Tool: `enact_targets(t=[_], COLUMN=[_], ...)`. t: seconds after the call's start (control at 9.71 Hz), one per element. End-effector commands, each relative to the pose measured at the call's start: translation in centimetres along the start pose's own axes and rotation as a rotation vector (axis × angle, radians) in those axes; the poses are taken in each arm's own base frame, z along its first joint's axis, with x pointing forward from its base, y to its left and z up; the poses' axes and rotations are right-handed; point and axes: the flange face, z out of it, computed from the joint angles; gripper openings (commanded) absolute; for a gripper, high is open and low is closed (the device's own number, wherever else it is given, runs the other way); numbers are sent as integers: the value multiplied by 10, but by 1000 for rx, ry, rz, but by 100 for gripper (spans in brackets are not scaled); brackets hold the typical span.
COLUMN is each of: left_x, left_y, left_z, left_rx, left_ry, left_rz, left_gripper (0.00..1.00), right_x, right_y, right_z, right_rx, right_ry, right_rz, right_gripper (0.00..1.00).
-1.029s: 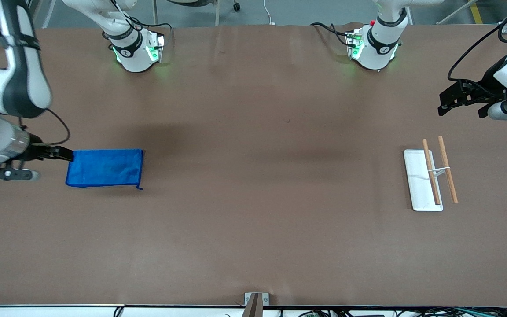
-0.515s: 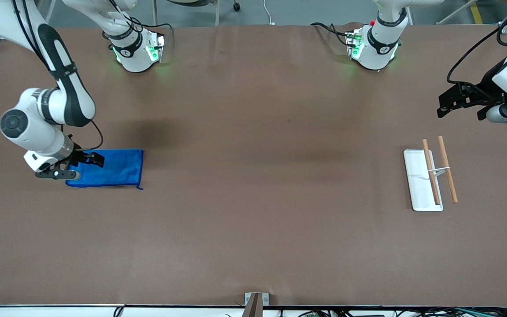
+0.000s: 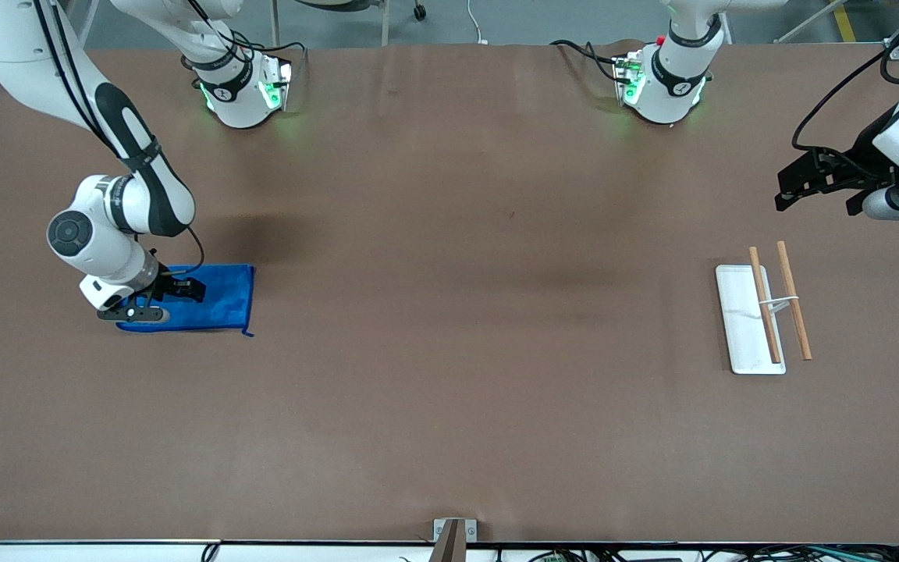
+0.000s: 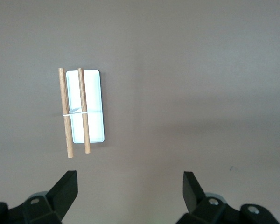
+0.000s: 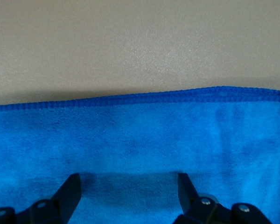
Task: Right arm passes towel to left arm to hang
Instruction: 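Reach the right gripper down to the blue towel's edge and grasp it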
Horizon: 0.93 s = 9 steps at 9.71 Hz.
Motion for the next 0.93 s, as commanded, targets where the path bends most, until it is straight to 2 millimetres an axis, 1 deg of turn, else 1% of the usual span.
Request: enact_targets(t=[0.0, 0.1, 0.21, 0.31, 0.41, 0.51, 0.62, 0.72, 0.82], left_x=[7, 7, 8, 8, 8, 9, 9, 10, 10], left_y=[0, 0, 0, -1, 0, -2, -2, -1, 0], left_z=[18, 16, 15, 15, 14, 15, 15, 16, 16], left_rx=[10, 8, 10, 10, 9, 9, 9, 11, 9], left_ry=[-27, -22, -17, -17, -16, -16, -17, -17, -17], left_rz=[-3, -3, -3, -4, -3, -6, -6, -4, -3], left_gripper=[99, 99, 99, 99, 99, 99, 99, 99, 99], right_x=[-3, -3, -4, -5, -5, -4, 0, 8, 19], right_y=[2, 0, 2, 2, 1, 1, -2, -2, -11], right_z=[-3, -3, -4, -4, -4, -7, -15, -37, -67], right_rx=[-4, -4, -3, -2, -2, -2, -2, -3, -4], right_ry=[6, 1, -15, -36, -38, -47, -73, -117, -159], right_rz=[-13, -13, -2, -2, -2, -1, -7, -11, -37], right_gripper=[53, 22, 5, 1, 1, 1, 1, 1, 0])
